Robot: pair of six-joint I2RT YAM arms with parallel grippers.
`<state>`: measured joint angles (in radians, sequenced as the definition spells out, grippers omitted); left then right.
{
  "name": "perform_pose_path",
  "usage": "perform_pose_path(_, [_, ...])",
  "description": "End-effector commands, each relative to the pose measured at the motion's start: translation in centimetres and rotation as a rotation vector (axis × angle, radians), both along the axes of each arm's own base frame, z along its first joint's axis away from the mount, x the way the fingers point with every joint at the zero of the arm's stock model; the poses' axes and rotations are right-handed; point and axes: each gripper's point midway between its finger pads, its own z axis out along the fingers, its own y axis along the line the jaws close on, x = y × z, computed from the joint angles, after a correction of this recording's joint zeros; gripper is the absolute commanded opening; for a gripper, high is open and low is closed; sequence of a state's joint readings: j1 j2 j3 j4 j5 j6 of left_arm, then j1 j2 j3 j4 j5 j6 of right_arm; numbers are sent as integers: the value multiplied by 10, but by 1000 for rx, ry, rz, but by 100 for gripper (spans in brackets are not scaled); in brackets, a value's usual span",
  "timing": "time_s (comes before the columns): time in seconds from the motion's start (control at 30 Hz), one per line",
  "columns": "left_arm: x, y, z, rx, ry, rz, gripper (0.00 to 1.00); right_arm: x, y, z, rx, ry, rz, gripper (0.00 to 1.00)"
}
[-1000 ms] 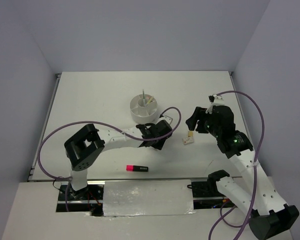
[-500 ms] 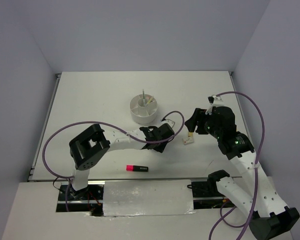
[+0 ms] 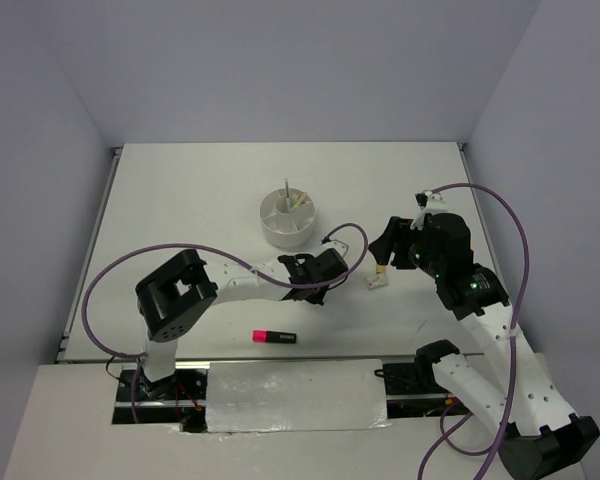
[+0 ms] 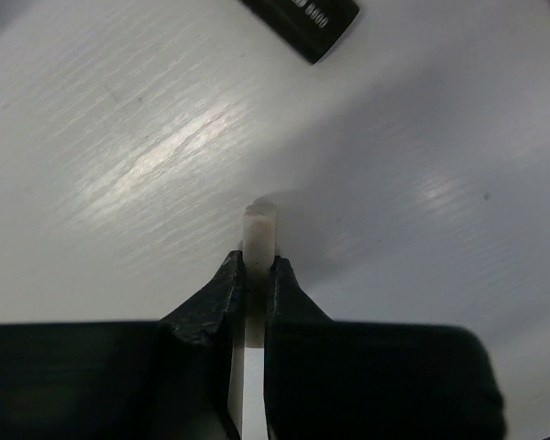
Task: Sort the stationery into containers
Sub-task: Pick up the stationery from the center of the board, then place the stationery in the storage box.
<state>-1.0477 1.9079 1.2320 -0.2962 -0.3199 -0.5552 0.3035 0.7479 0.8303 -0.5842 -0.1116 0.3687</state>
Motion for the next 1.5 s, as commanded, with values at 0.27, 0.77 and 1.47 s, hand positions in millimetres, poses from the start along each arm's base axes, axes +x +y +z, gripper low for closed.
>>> perform_pose_path(0.27, [35, 97, 135, -56, -240, 333, 0, 3, 4, 20, 12, -74, 24, 67])
perform_pose_path(0.77, [175, 163, 203, -145, -337, 327, 2, -2, 11, 19, 20, -78, 76, 67])
perform_pose_path(1.47, [223, 141, 153, -300, -157, 239, 31, -7, 7, 27, -6, -101, 92, 67])
